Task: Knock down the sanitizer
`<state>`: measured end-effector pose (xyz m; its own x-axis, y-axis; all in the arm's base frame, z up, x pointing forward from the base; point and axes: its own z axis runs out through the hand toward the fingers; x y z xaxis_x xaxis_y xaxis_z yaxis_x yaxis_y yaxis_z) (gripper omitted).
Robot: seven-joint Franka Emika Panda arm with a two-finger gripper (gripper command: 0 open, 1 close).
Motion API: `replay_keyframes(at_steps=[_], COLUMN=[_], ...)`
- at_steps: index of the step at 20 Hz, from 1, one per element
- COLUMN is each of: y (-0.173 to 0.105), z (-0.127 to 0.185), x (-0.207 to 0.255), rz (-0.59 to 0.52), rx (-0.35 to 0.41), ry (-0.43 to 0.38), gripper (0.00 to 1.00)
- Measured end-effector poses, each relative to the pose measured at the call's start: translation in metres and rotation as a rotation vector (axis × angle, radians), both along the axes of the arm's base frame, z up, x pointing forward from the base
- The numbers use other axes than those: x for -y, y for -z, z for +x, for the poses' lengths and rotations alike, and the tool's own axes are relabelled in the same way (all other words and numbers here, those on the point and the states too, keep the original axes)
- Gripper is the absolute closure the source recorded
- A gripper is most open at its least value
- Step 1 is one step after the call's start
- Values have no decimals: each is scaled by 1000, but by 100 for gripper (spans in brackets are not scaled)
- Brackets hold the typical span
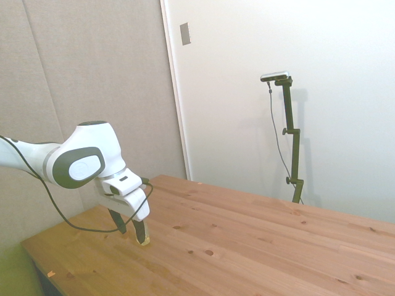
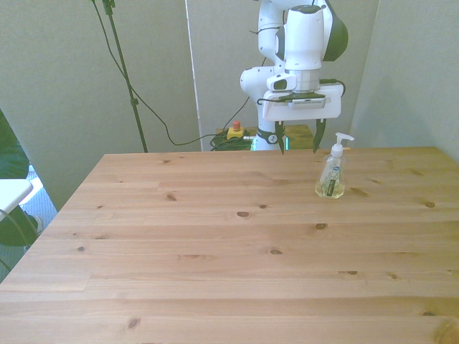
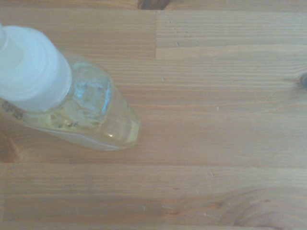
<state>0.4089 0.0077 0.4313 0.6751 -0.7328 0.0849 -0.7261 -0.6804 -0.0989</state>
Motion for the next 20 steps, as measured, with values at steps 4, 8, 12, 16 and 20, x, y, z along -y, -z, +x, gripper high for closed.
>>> replay_keyframes(at_steps=[4, 8, 12, 16, 20], y=[2, 0, -2, 1, 1], z=[2, 12, 23, 31, 39], x=[-6, -28, -45, -61, -70], rz=[-5, -13, -17, -27, -28], rx=[-6, -8, -18, -41, -53], ry=[-14, -37, -34, -31, -27], gripper=[100, 100, 100, 100, 100])
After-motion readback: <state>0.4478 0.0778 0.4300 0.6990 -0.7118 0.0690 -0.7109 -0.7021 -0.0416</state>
